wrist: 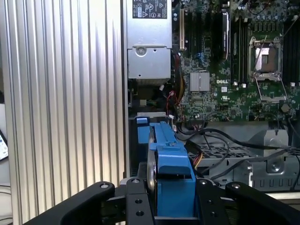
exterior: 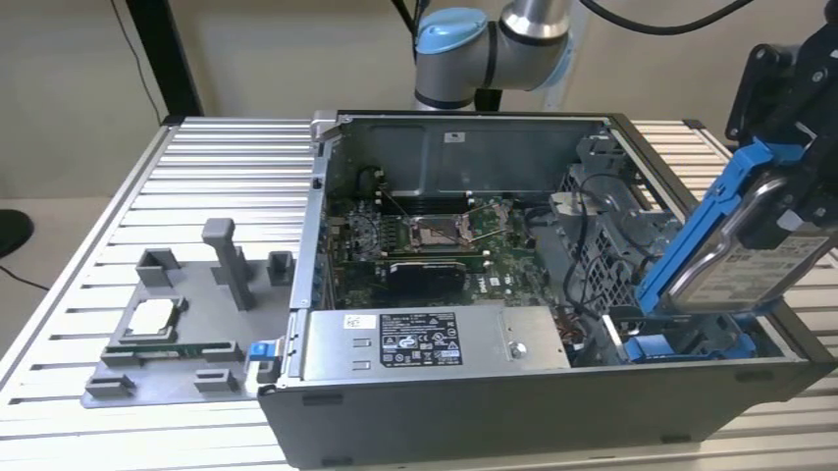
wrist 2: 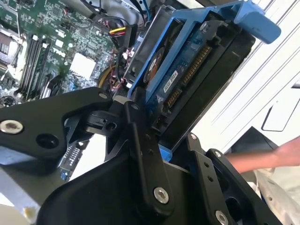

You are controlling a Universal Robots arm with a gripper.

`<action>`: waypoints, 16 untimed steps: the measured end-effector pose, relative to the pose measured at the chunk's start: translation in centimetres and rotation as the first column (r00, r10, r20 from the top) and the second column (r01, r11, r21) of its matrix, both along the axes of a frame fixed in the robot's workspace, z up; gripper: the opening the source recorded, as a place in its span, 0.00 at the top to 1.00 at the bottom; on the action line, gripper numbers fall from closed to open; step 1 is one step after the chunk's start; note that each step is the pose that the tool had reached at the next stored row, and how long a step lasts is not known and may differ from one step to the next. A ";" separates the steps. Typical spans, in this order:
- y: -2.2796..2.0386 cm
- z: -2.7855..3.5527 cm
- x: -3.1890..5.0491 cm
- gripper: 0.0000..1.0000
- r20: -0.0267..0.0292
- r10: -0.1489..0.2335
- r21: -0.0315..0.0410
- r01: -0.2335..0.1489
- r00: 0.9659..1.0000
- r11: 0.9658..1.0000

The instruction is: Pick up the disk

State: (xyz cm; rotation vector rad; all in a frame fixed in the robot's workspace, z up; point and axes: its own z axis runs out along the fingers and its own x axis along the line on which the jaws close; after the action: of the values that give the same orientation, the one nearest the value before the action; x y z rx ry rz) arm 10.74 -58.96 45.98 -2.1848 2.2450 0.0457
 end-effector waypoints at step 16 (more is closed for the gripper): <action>0.54 -0.06 -0.23 1.00 0.002 0.004 -0.005 -0.004 1.000 1.000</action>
State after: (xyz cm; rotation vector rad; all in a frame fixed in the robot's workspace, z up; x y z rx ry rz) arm 10.51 -58.43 45.92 -2.1908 2.2427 0.0377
